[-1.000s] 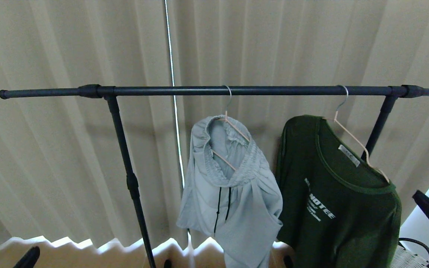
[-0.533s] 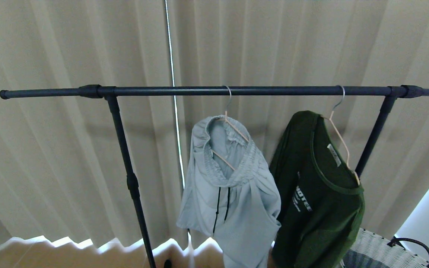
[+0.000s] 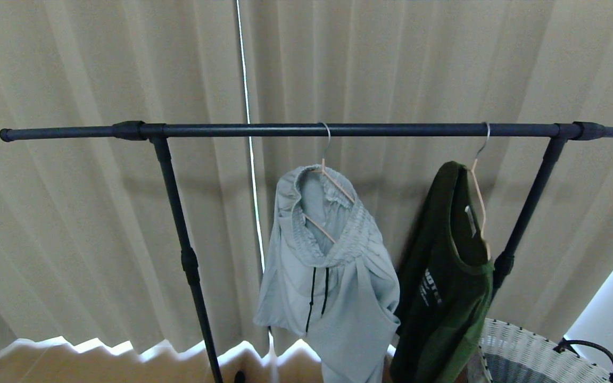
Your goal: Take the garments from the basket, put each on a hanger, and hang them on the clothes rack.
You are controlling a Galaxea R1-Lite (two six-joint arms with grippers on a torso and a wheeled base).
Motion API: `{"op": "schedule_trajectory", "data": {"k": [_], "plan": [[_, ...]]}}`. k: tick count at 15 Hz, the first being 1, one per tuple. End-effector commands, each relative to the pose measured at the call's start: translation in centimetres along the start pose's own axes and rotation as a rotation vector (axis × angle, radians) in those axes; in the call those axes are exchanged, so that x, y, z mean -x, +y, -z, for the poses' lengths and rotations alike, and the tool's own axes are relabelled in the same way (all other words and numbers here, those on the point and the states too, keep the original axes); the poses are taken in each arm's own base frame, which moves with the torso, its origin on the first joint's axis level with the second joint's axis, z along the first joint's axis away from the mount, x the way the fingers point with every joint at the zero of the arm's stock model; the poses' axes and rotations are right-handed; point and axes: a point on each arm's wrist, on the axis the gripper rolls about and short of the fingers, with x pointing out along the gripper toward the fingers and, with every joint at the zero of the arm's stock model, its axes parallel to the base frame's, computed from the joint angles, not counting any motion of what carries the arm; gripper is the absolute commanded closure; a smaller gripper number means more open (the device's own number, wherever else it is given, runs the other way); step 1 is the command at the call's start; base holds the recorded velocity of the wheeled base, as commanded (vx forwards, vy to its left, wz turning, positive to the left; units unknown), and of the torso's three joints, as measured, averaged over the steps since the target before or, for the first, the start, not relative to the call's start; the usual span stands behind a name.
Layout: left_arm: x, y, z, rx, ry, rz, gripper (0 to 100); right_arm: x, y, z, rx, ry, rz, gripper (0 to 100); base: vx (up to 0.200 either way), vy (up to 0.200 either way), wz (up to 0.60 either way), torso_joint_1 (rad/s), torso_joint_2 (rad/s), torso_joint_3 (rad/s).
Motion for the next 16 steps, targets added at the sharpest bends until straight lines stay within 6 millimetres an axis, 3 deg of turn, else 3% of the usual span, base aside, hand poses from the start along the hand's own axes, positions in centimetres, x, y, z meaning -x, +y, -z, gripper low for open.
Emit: {"op": "schedule_trajectory", "data": {"k": [1,4,9,16], "plan": [[0.1,0.0,0.1,0.001,-0.009,0.028,0,0.6,0.2,3.0,-0.029,0.027,0.102,0,0.000,0.000,0.00,0.000,0.00,0.000],[0.1,0.0,0.1,0.003,-0.013,0.023,0,2.2,0.6,4.7,-0.113,-0.004,0.175,0,0.000,0.000,0.00,0.000,0.00,0.000],[0.5,-0.2,0.2,-0.006,-0.065,-0.028,0,3.3,0.7,5.1,-0.110,-0.137,0.248,0,0.000,0.000,0.00,0.000,0.00,0.000],[0.6,0.0,0.2,0.080,-0.063,-0.086,0,3.4,0.6,5.3,-0.149,-0.147,0.276,0,0.000,0.000,0.00,0.000,0.00,0.000]]}}
